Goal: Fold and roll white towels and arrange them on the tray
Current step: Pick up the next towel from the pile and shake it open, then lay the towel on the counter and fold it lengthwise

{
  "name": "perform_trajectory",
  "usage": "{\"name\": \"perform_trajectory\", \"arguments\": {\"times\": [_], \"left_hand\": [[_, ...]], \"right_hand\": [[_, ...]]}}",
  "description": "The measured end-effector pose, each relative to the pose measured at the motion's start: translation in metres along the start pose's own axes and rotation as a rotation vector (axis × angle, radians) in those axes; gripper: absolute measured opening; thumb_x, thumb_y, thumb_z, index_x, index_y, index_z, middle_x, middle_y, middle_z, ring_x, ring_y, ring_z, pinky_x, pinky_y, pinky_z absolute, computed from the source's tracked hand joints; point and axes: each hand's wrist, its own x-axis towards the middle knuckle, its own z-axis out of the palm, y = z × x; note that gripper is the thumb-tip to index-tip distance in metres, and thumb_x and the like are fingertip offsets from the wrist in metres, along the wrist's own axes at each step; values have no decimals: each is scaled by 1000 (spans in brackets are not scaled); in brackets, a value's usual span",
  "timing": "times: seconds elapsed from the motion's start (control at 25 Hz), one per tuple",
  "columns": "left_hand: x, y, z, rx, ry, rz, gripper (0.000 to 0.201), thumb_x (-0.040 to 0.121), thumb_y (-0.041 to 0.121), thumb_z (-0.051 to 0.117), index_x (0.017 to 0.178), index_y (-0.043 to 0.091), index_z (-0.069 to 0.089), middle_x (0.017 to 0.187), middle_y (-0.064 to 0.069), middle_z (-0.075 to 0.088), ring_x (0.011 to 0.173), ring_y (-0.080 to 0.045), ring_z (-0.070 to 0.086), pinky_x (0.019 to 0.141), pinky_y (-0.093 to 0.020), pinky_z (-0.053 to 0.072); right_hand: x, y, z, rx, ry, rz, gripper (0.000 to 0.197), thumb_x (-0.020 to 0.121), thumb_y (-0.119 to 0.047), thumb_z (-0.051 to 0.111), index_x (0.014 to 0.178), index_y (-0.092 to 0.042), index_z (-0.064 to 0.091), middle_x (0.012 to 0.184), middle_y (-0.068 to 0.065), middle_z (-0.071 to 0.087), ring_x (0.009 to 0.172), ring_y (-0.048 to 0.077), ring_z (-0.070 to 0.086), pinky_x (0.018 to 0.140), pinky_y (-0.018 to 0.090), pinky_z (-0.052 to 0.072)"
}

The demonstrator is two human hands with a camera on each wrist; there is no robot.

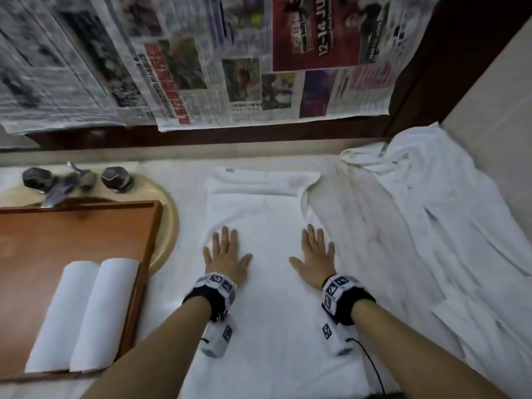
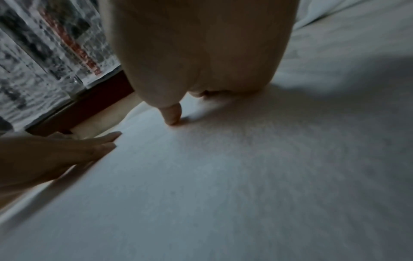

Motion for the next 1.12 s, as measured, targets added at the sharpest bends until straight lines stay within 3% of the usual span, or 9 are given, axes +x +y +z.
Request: {"name": "perform_trajectory", "arguments": {"times": [0.16, 0.28, 0.36, 0.48, 0.56, 0.68, 0.76, 0.92, 1.12], "left_hand": [[6, 21, -23, -31, 36, -54, 68, 102, 46, 29, 155, 21, -6, 161, -2, -18, 148, -25, -16, 118, -53, -6], [-25, 47, 3, -21, 10, 157, 60, 104, 42, 18, 155, 23, -7, 160, 0, -21, 148, -23, -17, 117, -51, -9], [-42, 19, 20, 19, 30, 205, 58, 104, 42, 16, 154, 28, -9, 160, 3, -23, 147, -20, -19, 119, -50, -9], [-42, -46, 9, -75, 152, -178, 59, 103, 42, 13, 154, 26, -10, 161, 0, -20, 147, -22, -19, 118, -54, -8], [-55, -45, 6, -99, 194, -296, 61, 102, 40, 12, 155, 17, -8, 161, -7, -18, 147, -27, -18, 117, -56, -9], [-88, 16, 37, -71, 114, 197, 58, 103, 41, 10, 154, 21, -9, 159, 1, -21, 147, -23, -18, 119, -51, -9], [-102, 9, 56, 23, 51, 344, 56, 104, 41, 13, 154, 28, -11, 158, 7, -24, 147, -19, -20, 119, -48, -11], [-91, -59, 39, -32, 166, -161, 59, 103, 41, 13, 155, 23, -9, 160, 0, -20, 147, -24, -20, 117, -51, -13], [-135, 4, 78, 3, 63, 397, 61, 99, 44, 4, 155, 21, -7, 158, 6, -20, 148, -19, -16, 119, -46, -10]], "right_hand": [[2, -24, -23, -52, 21, -36, 67, 103, -34, 32, 154, -12, -5, 160, 1, -22, 146, 22, -22, 115, 57, -9], [-21, -42, 6, -84, -106, -228, 62, 105, -31, 27, 154, -16, -7, 159, -2, -24, 146, 19, -22, 114, 57, -11], [-27, -13, 8, -74, -83, -134, 62, 105, -36, 24, 154, -20, -11, 158, -4, -26, 146, 16, -22, 115, 54, -12], [-33, 43, -14, 29, 11, 315, 67, 103, -44, 20, 153, -19, -15, 156, -4, -30, 145, 16, -24, 113, 62, -10], [-52, 30, -13, 20, 30, 354, 68, 103, -43, 20, 152, -15, -16, 156, -1, -31, 145, 20, -26, 112, 65, -10], [-80, -25, 30, -93, -64, -135, 64, 104, -34, 22, 152, -18, -17, 156, -5, -31, 144, 18, -28, 112, 63, -13], [-93, -15, 42, -139, -113, -164, 62, 104, -33, 22, 152, -21, -16, 156, -9, -30, 145, 17, -26, 113, 63, -11], [-95, 38, 17, -41, -40, 329, 66, 103, -41, 19, 152, -18, -18, 157, -7, -29, 145, 21, -24, 111, 67, -9], [-129, -29, 63, -195, -114, -302, 60, 105, -31, 21, 154, -21, -12, 158, -10, -24, 145, 16, -23, 113, 64, -5]]}}
